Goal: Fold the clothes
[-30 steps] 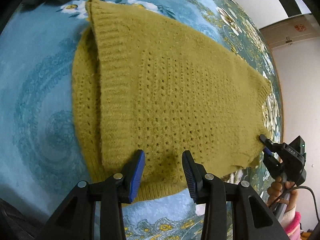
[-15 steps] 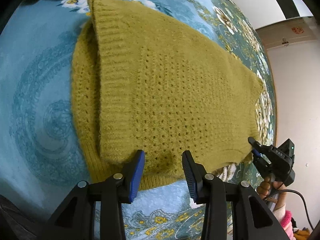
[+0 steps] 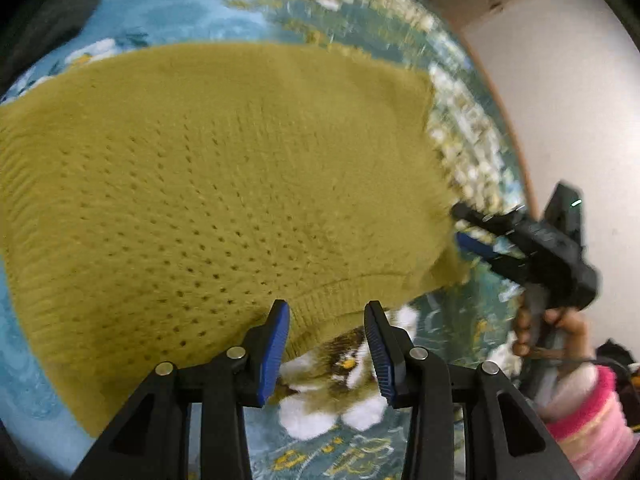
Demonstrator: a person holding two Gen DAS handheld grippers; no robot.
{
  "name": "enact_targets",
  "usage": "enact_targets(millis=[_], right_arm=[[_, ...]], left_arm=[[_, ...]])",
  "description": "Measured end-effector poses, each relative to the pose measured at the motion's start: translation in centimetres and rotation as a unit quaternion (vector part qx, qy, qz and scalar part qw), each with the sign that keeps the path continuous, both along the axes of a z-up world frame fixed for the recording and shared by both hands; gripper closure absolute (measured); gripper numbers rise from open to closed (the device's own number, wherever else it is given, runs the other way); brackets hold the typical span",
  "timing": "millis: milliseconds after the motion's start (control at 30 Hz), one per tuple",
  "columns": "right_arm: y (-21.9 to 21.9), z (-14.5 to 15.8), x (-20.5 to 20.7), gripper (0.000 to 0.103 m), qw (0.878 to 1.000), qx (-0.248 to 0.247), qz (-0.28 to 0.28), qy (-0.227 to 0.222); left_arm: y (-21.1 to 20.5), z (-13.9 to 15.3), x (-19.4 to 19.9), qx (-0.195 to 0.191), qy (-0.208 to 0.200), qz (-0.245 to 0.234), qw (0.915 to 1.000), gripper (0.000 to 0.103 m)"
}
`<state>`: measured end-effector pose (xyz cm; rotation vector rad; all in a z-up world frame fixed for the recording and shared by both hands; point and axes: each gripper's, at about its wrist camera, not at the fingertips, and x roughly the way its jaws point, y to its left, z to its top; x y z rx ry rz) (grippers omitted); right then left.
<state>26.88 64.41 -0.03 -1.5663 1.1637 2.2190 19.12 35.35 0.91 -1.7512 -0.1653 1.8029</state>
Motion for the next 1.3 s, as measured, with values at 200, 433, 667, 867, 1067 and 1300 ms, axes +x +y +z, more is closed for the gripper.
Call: enact_targets(millis=[200, 433, 667, 867, 1067, 1300], right_arm=[[0.2, -0.8, -0.5, 0.037, 0.999, -0.024, 0.011, 0.023], [0.6, -1.5, -0.5, 0.041, 0.997, -0.068, 0.009, 0.046], [0.0, -0.6, -1.0, 0.077, 0.998, -0.051, 0.009, 0.019], [-2.7, 3.6, -2.8, 0.081, 0.999, -0.026, 0.025, 0.04], [-9.0, 10.1, -6.3, 0.081, 0.988, 0.035, 0.123, 0.084], [-21.0, 15.4, -8.8, 0.081, 0.948, 0.091, 0.273, 0.134]], left_arm=[[0.3, -2.2, 0.2, -0.005, -0.02, 0.003, 0.9998, 0.06], [0.3, -2.4, 0.5, -0.002, -0.008, -0.008, 0.9999, 0.06], [-2.4, -1.7, -0.3, 0.023, -0.024, 0.014, 0.9994, 0.06], [-11.6, 2.6, -3.9, 0.038, 0.043, 0.143, 0.9881, 0.06], [-20.7, 4.3, -4.7, 0.066, 0.075, 0.253, 0.9623, 0.06], [-26.2, 4.2, -4.4, 0.143, 0.066, 0.327, 0.9318, 0.06]])
